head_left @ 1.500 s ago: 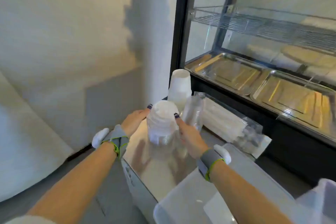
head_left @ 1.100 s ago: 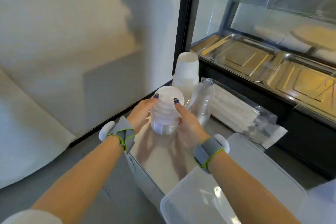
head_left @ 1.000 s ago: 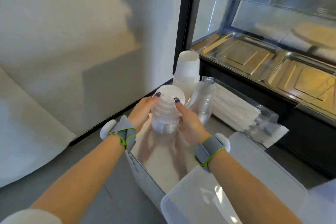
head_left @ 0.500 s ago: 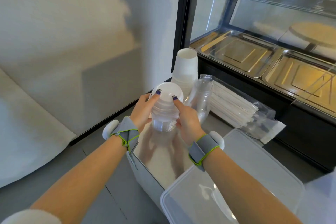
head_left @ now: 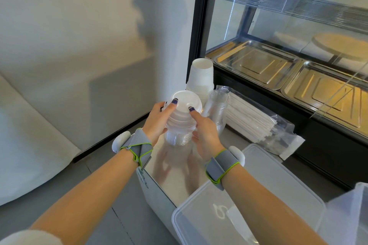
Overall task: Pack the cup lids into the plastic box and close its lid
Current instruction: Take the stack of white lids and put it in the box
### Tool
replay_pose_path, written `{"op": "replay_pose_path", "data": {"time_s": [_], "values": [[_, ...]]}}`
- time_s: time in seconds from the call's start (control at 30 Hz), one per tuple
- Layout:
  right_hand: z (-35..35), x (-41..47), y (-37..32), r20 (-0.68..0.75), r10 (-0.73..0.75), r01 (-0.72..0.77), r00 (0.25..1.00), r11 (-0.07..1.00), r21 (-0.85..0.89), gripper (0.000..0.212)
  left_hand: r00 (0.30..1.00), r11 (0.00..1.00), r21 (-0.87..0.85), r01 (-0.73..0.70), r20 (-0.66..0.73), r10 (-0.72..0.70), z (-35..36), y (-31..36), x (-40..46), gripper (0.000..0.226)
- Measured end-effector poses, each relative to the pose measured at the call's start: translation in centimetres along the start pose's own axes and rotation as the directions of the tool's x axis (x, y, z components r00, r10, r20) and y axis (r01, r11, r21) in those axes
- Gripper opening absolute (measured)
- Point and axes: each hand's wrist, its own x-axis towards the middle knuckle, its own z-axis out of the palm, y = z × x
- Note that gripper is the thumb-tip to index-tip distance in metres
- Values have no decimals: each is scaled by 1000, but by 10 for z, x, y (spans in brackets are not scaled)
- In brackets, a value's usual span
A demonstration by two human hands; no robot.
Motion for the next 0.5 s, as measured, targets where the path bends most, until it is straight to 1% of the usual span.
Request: {"op": "replay_pose_path", "data": {"time_s": [0.1, 0.23, 0.37, 0.5], "values": [[-1, -2, -4, 14, -14, 14, 1000, 1000, -4, 31, 1000, 1000, 7, -20, -5, 20, 1, 3, -2, 58], [-3, -5, -8, 25, -16, 15, 1000, 1000, 19, 27, 999, 999, 25, -43, -15, 44, 3, 8, -4, 53], [-4, -6, -7, 45, 22, -22, 999, 1000, 17, 23, 999, 998, 52, -38, -13, 39, 5, 9, -4, 50], [-4, -6, -4, 56, 62, -62, 997, 998, 8, 23, 999, 996, 90, -29, -13, 30, 5, 6, -3, 52]]}}
